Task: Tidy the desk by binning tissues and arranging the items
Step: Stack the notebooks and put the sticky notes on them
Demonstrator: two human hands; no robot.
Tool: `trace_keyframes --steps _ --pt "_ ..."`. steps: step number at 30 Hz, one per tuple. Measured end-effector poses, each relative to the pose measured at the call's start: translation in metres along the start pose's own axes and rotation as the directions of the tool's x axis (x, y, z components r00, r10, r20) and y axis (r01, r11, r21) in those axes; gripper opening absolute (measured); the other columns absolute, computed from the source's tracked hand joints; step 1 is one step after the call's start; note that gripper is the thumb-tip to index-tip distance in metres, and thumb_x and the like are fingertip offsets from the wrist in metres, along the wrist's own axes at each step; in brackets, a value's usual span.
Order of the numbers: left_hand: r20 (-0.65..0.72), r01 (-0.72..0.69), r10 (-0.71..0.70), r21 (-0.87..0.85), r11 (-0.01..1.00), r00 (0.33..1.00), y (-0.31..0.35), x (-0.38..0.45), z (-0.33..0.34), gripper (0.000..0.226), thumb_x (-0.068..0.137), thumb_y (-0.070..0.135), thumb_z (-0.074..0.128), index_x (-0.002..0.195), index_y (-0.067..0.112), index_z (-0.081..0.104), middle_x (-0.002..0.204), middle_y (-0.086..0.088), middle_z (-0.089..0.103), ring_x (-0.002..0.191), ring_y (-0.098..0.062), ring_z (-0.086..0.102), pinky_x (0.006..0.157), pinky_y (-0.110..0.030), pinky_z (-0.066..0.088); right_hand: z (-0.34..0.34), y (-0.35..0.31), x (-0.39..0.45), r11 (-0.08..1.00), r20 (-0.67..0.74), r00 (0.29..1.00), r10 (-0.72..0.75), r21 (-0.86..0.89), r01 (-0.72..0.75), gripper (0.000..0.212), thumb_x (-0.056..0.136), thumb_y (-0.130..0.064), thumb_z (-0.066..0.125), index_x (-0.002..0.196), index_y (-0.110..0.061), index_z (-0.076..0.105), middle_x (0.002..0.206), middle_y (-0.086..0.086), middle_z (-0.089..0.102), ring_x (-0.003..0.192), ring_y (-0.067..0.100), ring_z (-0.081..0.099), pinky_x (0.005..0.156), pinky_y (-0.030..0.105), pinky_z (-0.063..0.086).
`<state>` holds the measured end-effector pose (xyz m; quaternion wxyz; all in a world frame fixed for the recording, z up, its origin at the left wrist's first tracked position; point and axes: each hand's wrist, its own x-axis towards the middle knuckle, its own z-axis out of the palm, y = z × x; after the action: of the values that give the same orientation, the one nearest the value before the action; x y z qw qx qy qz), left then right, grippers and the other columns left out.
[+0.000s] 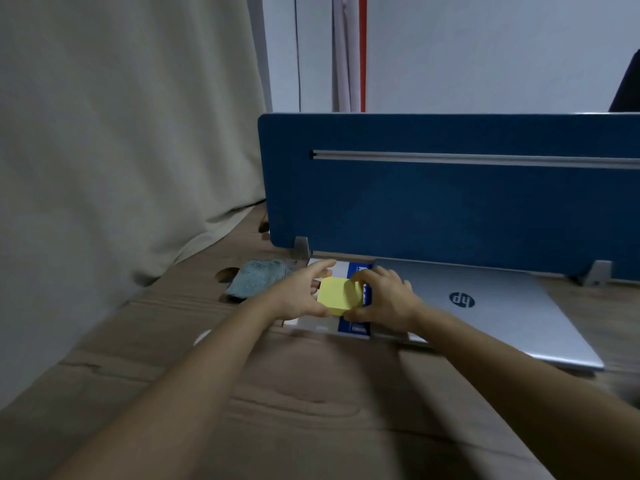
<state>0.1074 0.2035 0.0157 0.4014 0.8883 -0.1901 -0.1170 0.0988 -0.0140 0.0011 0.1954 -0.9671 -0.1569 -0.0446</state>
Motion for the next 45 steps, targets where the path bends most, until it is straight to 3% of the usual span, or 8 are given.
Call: trace_keyframes --steps 4,10,15,20,26,32,37,45 --pt "-0.003 0.006 -0.006 -0.050 0.999 1.000 -0.018 0.023 -0.009 0.102 0.076 0.002 0.081 0.156 0.026 0.022 0.160 -0.004 0.029 0.140 -0.019 0.041 0.103 -0.023 0.042 0.008 0.006 0.029 0.998 -0.029 1.000 -0.007 0.054 0.009 0.080 0.067 -0.063 0.074 0.134 -0.030 0.044 0.139 -0.003 0.043 0.123 0.023 0.038 0.092 0.043 0.029" --pt "-0.016 0.032 -0.032 -0.031 0.999 0.999 -0.041 0.041 -0.006 0.103 0.075 0.008 0.081 0.156 0.027 0.021 0.160 -0.005 0.031 0.142 -0.018 0.037 0.112 -0.032 0.038 0.024 0.012 0.049 1.000 -0.021 1.000 0.003 0.005 -0.003 0.083 0.068 -0.066 0.070 0.137 -0.029 0.040 0.141 -0.002 0.045 0.125 0.025 0.038 0.095 0.047 0.028" --pt "-0.105 0.039 -0.026 0.123 0.992 0.994 -0.042 0.043 -0.003 0.098 0.071 0.029 0.077 0.151 0.042 0.023 0.158 0.001 0.035 0.140 -0.017 0.040 0.108 -0.034 0.040 0.025 0.017 0.048 0.998 -0.021 1.000 0.014 -0.057 -0.016 0.083 0.072 -0.068 0.066 0.140 -0.028 0.040 0.145 -0.002 0.044 0.128 0.026 0.036 0.098 0.045 0.027" --pt "-0.120 0.014 0.013 0.222 0.975 0.993 -0.030 0.031 0.000 0.089 0.079 0.031 0.078 0.151 0.038 0.028 0.157 0.004 0.037 0.139 -0.018 0.040 0.098 -0.027 0.033 0.016 0.013 0.026 0.999 -0.044 0.998 0.037 -0.025 -0.038 0.077 0.074 -0.067 0.065 0.137 -0.029 0.042 0.143 -0.002 0.046 0.127 0.025 0.037 0.100 0.045 0.029" --pt "-0.084 -0.035 0.051 0.181 0.983 0.995 0.004 0.002 0.015 0.068 0.084 0.034 0.073 0.144 0.038 0.041 0.148 0.012 0.047 0.130 -0.011 0.046 0.102 -0.030 0.039 -0.009 0.013 -0.025 0.996 -0.043 0.995 0.087 -0.011 -0.087 0.074 0.077 -0.059 0.067 0.139 -0.028 0.040 0.145 0.000 0.044 0.132 0.025 0.035 0.104 0.048 0.030" --pt "-0.063 -0.133 0.144 0.148 0.980 0.988 0.041 -0.033 0.045 0.049 0.087 0.026 0.072 0.131 0.033 0.052 0.130 0.011 0.059 0.120 -0.006 0.055 0.084 -0.007 0.038 -0.039 0.015 -0.097 0.991 -0.106 0.985 0.134 0.007 -0.134 0.068 0.079 -0.057 0.066 0.137 -0.029 0.044 0.140 -0.004 0.049 0.130 0.024 0.038 0.103 0.044 0.032" --pt "-0.009 -0.194 0.196 0.118 0.974 0.980 0.080 -0.061 0.085 0.043 0.087 0.029 0.073 0.122 0.041 0.053 0.125 0.013 0.062 0.119 -0.008 0.057 0.102 -0.030 0.046 -0.059 0.018 -0.162 0.987 -0.144 0.977 0.159 0.016 -0.158 0.067 0.079 -0.056 0.067 0.137 -0.028 0.046 0.136 -0.005 0.053 0.128 0.023 0.041 0.103 0.045 0.035" --pt "0.011 -0.276 0.276 0.075 0.958 0.961 0.137 -0.100 0.157 0.048 0.087 0.026 0.074 0.131 0.028 0.054 0.121 0.008 0.065 0.111 -0.009 0.059 0.089 -0.019 0.042 -0.090 0.026 -0.253 0.982 -0.215 0.959 0.184 -0.010 -0.191 0.065 0.079 -0.055 0.067 0.133 -0.025 0.049 0.132 -0.004 0.057 0.124 0.022 0.046 0.100 0.045 0.038"
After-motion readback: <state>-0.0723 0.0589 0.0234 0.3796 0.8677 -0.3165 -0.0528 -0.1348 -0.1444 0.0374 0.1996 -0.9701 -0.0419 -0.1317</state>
